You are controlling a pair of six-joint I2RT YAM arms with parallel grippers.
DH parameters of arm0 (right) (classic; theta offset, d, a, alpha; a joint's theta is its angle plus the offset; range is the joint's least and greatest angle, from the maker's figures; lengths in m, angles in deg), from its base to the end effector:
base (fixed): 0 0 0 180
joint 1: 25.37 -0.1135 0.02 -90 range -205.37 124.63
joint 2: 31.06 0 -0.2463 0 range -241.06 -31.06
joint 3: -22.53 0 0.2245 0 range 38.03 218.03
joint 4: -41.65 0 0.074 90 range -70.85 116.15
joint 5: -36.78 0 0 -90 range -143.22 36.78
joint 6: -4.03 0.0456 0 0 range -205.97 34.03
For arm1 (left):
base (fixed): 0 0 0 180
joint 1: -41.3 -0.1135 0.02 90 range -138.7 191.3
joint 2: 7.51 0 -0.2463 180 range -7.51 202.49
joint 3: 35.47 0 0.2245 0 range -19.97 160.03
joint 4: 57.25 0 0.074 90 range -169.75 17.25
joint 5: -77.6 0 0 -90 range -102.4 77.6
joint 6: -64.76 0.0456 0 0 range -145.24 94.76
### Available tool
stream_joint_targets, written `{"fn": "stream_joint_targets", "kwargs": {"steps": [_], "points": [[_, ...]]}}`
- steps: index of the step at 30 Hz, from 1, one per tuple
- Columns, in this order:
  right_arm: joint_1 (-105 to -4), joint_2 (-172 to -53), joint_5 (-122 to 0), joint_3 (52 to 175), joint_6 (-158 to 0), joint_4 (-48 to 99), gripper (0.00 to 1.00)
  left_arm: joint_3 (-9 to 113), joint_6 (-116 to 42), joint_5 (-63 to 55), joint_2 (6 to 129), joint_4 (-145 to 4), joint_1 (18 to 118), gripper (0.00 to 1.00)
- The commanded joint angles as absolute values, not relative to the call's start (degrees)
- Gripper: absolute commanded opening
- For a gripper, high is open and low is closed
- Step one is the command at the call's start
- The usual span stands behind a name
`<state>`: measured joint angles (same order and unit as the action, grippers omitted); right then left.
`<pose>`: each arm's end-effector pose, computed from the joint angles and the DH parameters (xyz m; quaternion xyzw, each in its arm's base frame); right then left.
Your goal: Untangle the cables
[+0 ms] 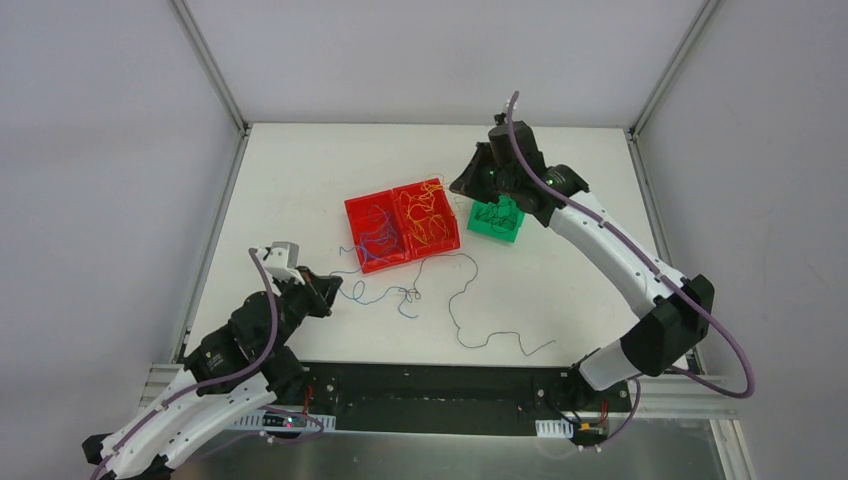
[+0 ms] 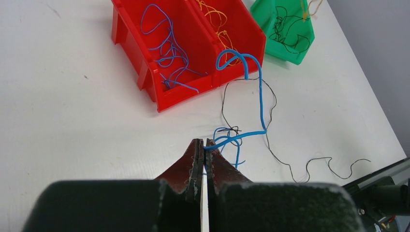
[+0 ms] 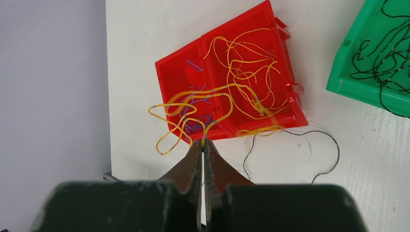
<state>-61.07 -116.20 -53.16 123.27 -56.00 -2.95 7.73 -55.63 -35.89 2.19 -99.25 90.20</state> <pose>0.2599 0.1867 0.3613 -0.0428 0.8606 0.2748 0.4267 0.0656 -0.0476 0.2618 -0.0119 0.7534 -0.2890 0.5905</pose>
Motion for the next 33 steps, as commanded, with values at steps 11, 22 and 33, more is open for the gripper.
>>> {"fn": "stream_joint_targets", "kwargs": {"steps": [11,22,33], "points": [[-61.4,-131.6,-48.6,117.3,-54.6,8.0,0.0,14.3,-52.9,-35.4,5.3,-99.1,89.9,0.0],[-64.2,-129.2,-54.1,110.6,-58.2,12.6,0.72,28.5,-48.8,-31.3,18.5,-98.0,89.9,0.0],[-66.7,-111.1,-53.8,98.0,-60.9,12.2,0.78,35.1,-45.9,-28.4,24.1,-96.5,90.0,0.0]]}}
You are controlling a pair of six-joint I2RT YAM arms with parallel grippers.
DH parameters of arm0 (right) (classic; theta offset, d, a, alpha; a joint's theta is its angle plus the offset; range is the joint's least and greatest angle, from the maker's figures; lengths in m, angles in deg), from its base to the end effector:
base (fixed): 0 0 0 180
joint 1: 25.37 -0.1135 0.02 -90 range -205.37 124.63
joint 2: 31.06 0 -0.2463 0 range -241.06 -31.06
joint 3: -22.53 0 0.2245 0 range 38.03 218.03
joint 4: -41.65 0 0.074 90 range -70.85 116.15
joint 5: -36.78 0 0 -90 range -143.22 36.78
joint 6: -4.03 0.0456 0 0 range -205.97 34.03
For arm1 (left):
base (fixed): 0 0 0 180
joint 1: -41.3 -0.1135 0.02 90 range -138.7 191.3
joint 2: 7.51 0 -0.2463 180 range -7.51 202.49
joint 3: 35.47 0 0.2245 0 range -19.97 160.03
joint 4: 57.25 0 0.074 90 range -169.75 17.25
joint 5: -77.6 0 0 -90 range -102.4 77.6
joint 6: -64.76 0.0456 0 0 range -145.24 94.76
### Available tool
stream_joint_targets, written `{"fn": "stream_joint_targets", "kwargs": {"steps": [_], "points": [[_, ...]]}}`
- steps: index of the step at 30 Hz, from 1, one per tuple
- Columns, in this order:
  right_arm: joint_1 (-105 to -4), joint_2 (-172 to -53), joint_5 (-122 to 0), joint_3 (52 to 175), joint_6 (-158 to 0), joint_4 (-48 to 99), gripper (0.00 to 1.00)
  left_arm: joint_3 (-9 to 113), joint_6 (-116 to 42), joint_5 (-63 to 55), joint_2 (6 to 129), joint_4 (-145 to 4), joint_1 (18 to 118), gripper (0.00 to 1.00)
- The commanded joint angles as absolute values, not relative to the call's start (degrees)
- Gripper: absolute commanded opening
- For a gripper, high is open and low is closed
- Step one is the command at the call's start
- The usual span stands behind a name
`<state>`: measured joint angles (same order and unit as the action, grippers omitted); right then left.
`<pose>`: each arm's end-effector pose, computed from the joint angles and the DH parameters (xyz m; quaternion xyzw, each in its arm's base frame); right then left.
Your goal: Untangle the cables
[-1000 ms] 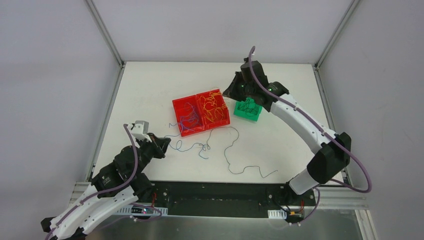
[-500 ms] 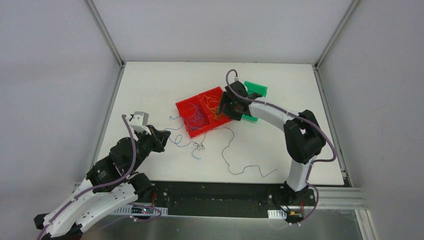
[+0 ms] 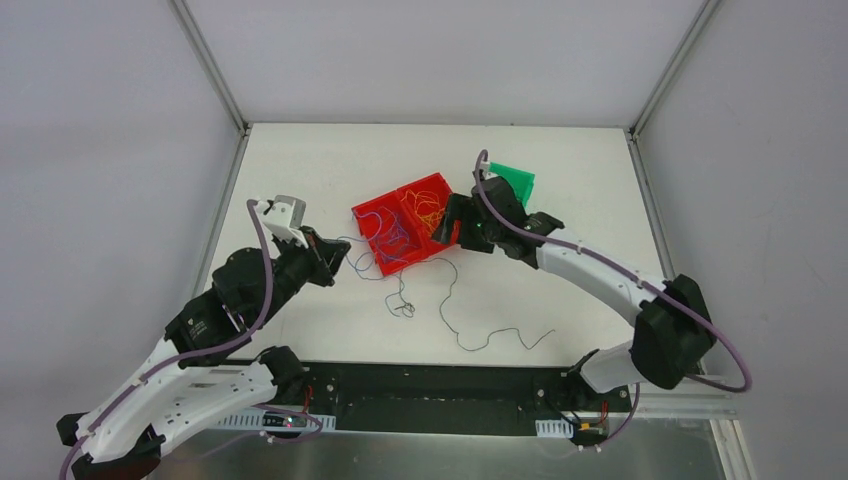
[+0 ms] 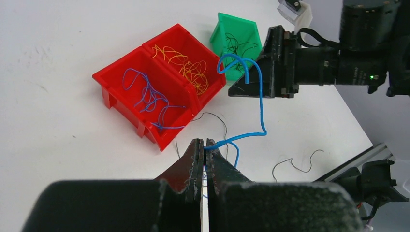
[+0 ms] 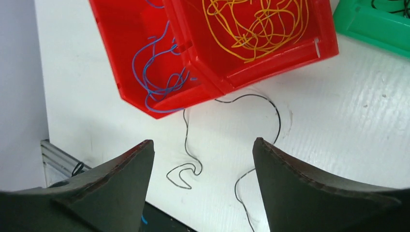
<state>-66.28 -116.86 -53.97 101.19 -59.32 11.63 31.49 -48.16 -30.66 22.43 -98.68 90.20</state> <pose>0.2415 0.2100 0.2590 -0.1140 0.8883 0.2523 0.3666 0.0783 -0.0681 0.3626 0.0578 0.7302 -0.2991 0.6116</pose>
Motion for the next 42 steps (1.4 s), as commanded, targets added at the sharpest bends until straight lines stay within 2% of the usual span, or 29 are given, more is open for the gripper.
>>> {"fn": "stream_joint_targets", "kwargs": {"steps": [1,10,18,24,31,35,42], "points": [[-66.9,-109.9,-53.6,97.2,-61.1,11.2,0.78,35.7,-45.6,-28.1,24.5,-96.4,90.0,0.0],[-73.2,-107.1,-41.2,92.8,-60.0,3.6,0.77,40.8,-41.2,-33.6,31.4,-95.0,89.9,0.0],[-75.4,-104.6,-39.9,88.7,-56.9,4.3,0.77,43.9,-33.4,-41.7,43.2,-88.1,89.2,0.0],[-77.1,-104.1,-39.3,87.8,-55.4,3.5,0.76,46.0,-34.7,-36.1,51.7,-84.1,81.2,0.0],[-77.4,-101.1,-38.1,87.4,-55.4,1.3,0.75,42.9,-31.1,-34.9,58.5,-74.5,77.3,0.0],[-77.3,-99.8,-37.5,86.8,-55.4,0.9,0.75,37.0,-31.5,-28.8,61.5,-68.7,77.3,0.0],[-77.4,-98.5,-37.4,86.4,-55.3,0.7,0.75,30.3,-33.8,-32.6,66.2,-70.6,78.9,0.0]]}}
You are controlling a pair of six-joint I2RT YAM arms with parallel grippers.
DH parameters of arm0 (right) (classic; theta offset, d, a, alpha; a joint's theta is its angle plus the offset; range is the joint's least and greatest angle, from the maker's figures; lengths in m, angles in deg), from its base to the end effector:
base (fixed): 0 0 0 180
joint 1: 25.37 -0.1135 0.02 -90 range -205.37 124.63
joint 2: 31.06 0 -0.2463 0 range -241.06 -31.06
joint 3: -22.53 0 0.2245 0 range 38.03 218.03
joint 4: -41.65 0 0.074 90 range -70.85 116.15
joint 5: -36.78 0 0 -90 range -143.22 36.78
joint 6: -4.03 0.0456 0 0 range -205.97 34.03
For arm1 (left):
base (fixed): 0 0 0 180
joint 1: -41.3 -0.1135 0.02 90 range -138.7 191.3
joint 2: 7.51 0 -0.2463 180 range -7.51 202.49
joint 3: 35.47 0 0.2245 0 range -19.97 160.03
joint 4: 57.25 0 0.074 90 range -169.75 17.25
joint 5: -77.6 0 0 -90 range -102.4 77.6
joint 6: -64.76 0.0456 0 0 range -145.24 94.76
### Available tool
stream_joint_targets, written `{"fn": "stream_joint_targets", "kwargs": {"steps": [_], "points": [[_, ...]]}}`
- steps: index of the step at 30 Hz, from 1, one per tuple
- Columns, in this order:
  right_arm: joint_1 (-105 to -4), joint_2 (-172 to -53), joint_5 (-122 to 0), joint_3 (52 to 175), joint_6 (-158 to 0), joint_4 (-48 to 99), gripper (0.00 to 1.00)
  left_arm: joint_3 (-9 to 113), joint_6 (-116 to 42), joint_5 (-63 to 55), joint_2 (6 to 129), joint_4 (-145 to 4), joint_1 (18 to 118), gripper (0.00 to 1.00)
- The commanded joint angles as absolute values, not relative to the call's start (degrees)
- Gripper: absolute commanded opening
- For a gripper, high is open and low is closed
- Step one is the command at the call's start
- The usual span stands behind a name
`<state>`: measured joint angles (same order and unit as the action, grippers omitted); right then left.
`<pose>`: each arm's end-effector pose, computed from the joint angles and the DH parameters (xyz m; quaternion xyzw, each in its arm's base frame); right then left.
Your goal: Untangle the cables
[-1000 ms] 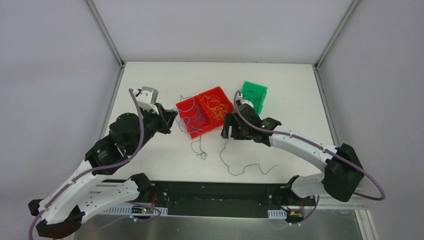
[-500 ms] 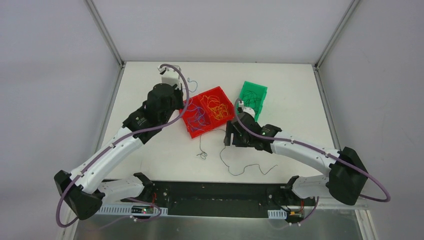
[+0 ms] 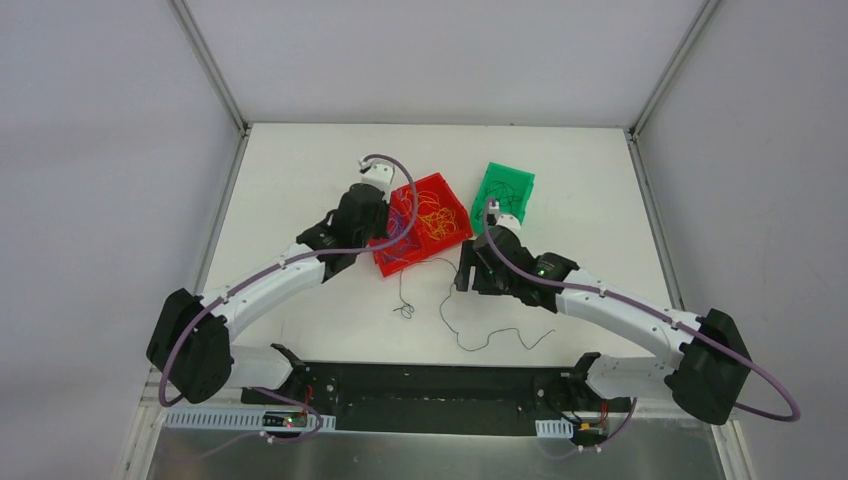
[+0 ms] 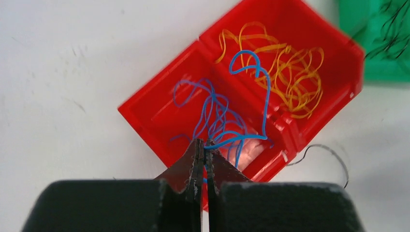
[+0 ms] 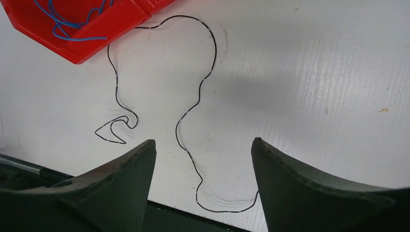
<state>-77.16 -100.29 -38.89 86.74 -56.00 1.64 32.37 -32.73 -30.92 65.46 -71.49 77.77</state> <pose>0.1572 0.1815 0.2405 -0.1267 0.9092 0.1612 0.3623 0.2354 -0.1560 0.2900 0.1114 0.8030 -0.0918 0.5782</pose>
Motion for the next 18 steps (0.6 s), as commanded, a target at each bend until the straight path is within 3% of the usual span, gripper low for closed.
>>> {"fn": "stream_joint_targets", "kwargs": {"steps": [1,15,18], "points": [[-77.4,-98.5,-37.4,86.5,-55.4,0.6,0.75,30.4,-34.3,-33.2,66.7,-71.9,79.0,0.0],[-77.4,-100.4,-38.2,87.2,-54.5,-0.8,0.74,50.3,-37.8,-33.1,90.0,-96.5,78.1,0.0],[-77.4,-98.7,-37.6,86.4,-54.2,-1.4,0.74,54.3,-39.0,-33.0,94.5,-100.2,77.6,0.18]]}}
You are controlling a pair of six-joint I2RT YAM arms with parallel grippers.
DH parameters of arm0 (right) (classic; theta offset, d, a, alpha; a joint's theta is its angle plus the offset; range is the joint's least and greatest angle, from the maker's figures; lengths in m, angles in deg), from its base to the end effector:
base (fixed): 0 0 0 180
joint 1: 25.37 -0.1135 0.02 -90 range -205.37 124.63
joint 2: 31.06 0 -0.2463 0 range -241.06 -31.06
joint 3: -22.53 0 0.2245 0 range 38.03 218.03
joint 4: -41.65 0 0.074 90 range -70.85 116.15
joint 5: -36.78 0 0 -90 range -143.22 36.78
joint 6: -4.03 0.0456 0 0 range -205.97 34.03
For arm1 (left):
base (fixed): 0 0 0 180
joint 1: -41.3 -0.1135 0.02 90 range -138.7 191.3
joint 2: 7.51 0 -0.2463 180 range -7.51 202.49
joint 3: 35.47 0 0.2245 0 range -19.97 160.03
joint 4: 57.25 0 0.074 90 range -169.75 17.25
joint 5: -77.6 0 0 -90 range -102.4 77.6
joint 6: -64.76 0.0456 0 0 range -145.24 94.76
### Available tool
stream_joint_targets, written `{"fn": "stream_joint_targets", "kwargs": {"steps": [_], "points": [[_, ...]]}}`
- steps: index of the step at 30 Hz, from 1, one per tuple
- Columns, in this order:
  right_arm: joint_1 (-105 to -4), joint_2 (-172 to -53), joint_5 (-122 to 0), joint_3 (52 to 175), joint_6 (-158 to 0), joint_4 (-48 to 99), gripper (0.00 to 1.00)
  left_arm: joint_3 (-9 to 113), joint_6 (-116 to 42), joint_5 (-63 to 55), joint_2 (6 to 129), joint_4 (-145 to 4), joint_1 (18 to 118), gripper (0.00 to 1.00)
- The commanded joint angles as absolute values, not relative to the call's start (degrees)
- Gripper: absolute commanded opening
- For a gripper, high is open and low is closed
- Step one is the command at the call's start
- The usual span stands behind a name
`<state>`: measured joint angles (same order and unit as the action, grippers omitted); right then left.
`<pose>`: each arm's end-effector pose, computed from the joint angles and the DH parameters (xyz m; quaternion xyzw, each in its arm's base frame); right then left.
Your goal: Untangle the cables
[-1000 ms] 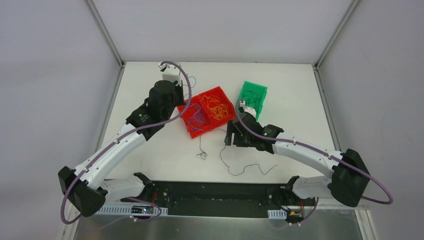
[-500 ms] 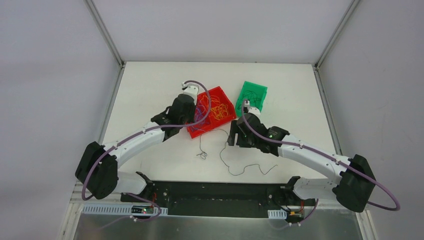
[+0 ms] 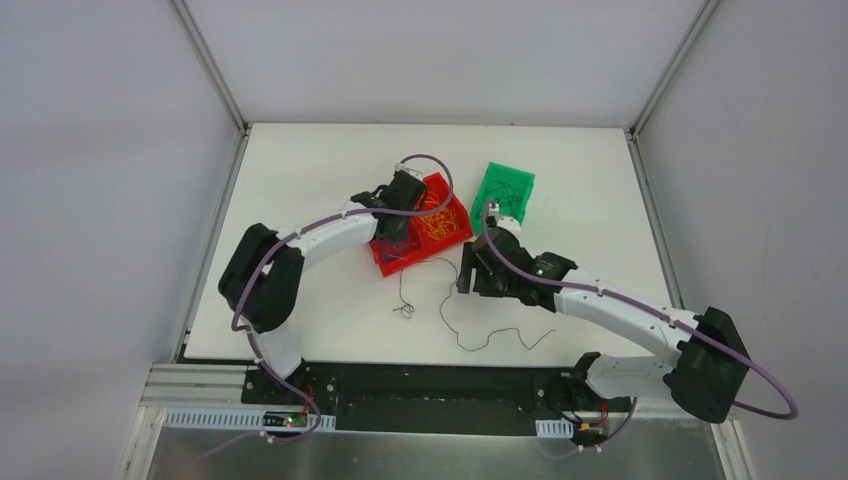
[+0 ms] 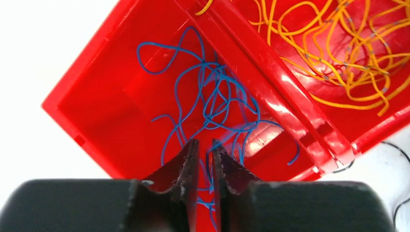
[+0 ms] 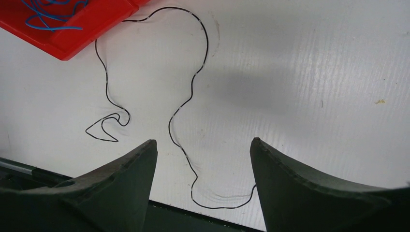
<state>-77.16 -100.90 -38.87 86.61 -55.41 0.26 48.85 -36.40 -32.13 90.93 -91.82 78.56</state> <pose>0.1566 0.1807 0.2355 -0.1253 0.9162 0.1511 0.3493 0.2887 -0.2003 0.2145 0.1493 0.9117 0.0037 0.3827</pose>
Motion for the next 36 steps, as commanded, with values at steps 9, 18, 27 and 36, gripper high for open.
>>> {"fn": "stream_joint_targets", "kwargs": {"steps": [9,18,27,36], "points": [[-77.5,-99.7,-39.5,84.9,-53.3,-0.8,0.72,57.5,-38.8,-33.6,95.0,-102.8,73.5,0.39],[-86.4,-110.4,-35.1,91.9,-52.6,-2.9,0.71,59.0,-38.9,-29.4,93.8,-103.0,67.5,0.48],[-93.0,-119.1,-36.7,94.1,-51.5,-3.0,0.72,58.3,-40.5,-20.4,87.4,-102.1,67.6,0.56],[-93.0,-127.1,-31.6,100.7,-50.0,-4.6,0.72,58.3,-40.4,-15.1,78.0,-102.1,68.4,0.89]]}}
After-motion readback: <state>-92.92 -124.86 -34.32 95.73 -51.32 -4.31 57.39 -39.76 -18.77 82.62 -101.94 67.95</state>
